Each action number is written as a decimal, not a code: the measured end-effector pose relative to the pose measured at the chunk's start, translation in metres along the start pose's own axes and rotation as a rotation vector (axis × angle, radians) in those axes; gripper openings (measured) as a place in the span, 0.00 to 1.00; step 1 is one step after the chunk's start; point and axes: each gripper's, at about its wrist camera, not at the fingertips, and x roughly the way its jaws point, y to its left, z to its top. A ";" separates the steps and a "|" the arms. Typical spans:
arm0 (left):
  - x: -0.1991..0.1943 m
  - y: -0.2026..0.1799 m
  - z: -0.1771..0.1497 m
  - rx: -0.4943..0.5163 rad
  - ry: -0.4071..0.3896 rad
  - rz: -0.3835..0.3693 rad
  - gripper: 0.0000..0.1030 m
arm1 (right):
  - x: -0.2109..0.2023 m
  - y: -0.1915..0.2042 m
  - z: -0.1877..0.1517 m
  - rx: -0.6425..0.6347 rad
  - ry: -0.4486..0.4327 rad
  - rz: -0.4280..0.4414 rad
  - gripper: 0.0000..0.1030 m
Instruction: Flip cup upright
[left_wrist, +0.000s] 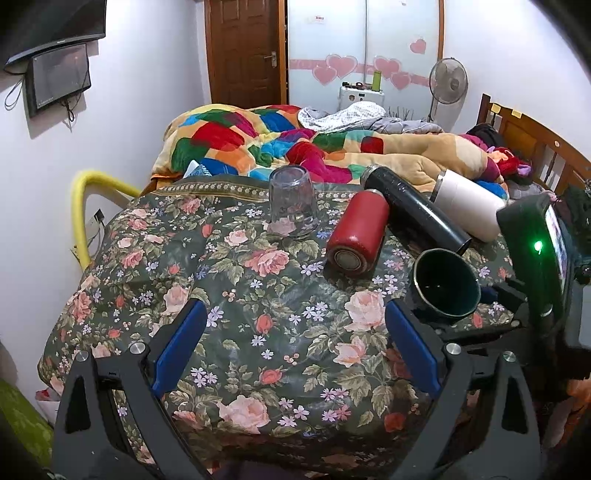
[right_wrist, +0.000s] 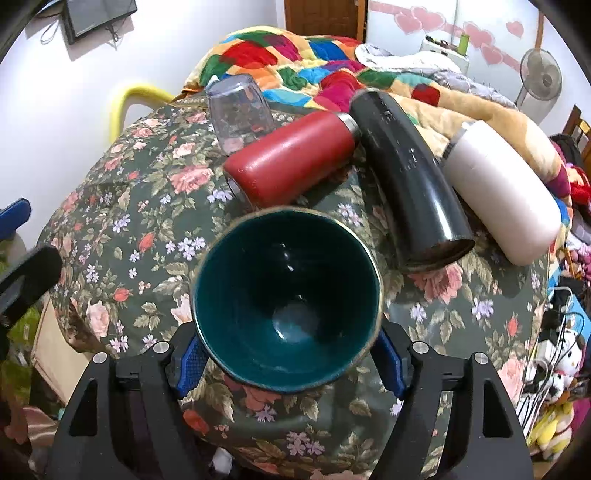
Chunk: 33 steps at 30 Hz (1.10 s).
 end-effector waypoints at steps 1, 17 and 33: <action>-0.003 0.000 0.001 -0.001 -0.003 -0.002 0.95 | -0.001 0.000 -0.003 0.002 0.005 0.003 0.71; -0.141 -0.025 0.024 0.008 -0.282 -0.095 0.95 | -0.202 0.004 -0.046 0.033 -0.459 -0.064 0.71; -0.283 -0.039 0.013 0.018 -0.647 -0.120 1.00 | -0.344 0.039 -0.093 0.143 -0.946 -0.153 0.85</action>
